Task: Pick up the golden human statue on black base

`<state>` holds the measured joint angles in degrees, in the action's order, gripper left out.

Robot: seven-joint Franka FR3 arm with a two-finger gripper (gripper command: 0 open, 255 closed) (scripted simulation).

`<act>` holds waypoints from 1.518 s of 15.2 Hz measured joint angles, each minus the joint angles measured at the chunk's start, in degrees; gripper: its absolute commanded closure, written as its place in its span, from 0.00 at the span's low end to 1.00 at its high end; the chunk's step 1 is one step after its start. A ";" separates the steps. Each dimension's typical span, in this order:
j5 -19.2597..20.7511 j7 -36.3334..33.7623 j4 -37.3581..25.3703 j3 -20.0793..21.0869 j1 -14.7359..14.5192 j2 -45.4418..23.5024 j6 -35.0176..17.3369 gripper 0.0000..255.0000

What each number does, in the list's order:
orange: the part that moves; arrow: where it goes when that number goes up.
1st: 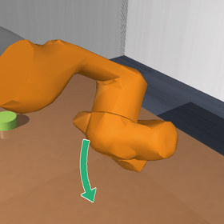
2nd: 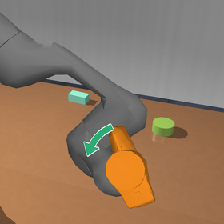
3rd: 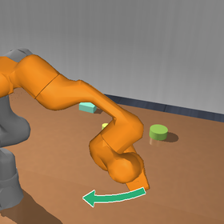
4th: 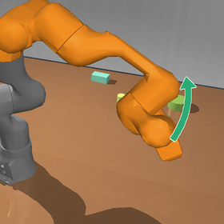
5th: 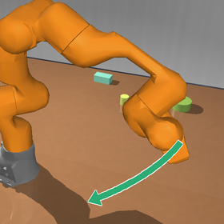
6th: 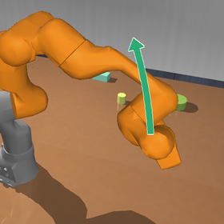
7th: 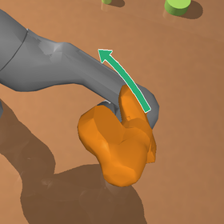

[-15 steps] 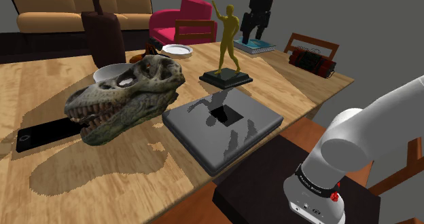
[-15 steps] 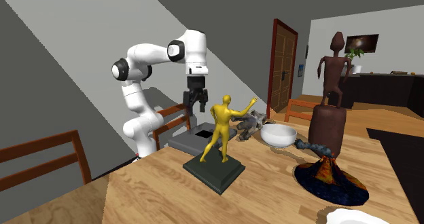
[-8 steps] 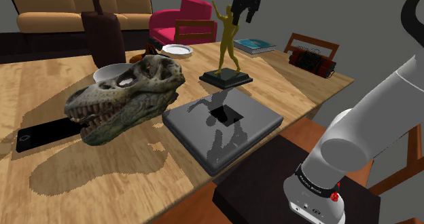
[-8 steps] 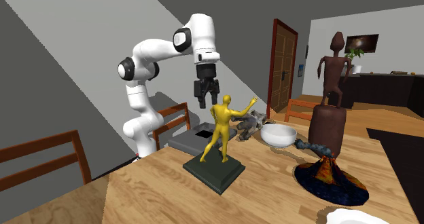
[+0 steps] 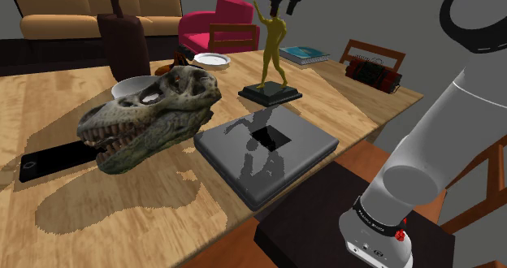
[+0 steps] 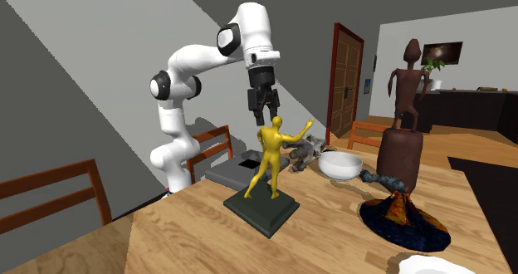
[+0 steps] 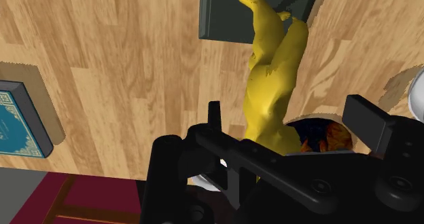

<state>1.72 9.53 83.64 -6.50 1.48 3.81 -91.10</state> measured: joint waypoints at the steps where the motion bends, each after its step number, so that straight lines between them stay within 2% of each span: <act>1: 0.03 -0.02 1.04 0.00 0.00 0.28 -0.78 0.00; 5: 0.19 -0.22 5.65 0.07 -0.03 1.61 -4.09 0.00; 6: 0.22 -0.22 6.13 0.07 -0.03 1.81 -4.38 1.00; 16: 0.22 -0.23 6.66 0.08 -0.03 2.04 -4.74 1.00; 23: -0.09 0.20 -1.05 -0.11 0.08 -0.44 0.62 1.00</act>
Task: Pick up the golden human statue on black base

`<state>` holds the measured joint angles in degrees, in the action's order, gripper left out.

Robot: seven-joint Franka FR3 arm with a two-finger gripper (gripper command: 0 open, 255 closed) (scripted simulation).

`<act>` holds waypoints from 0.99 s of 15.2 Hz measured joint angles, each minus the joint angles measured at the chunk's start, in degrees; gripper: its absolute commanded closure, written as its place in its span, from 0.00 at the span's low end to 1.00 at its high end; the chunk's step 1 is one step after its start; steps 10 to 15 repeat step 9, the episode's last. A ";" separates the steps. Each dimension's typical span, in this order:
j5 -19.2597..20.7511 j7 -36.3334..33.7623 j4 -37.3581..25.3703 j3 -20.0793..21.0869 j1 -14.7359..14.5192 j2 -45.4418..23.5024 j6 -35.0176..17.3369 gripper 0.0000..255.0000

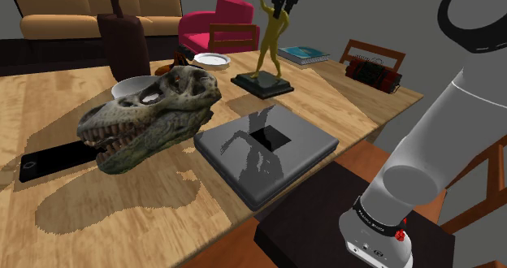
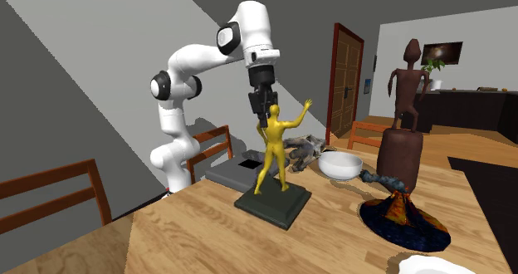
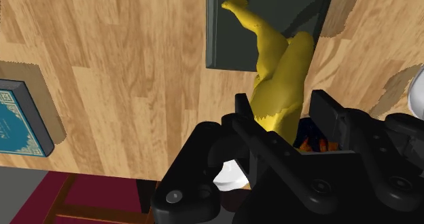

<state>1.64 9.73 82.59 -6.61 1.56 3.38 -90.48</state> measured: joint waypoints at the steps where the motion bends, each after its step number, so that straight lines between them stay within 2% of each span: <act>1: -0.07 0.13 -1.33 -0.07 0.05 -0.44 0.88 1.00; 9: -0.61 0.48 -13.08 -0.23 0.21 -4.70 8.40 1.00; 15: -0.61 0.48 -13.08 -0.23 0.21 -4.70 8.40 1.00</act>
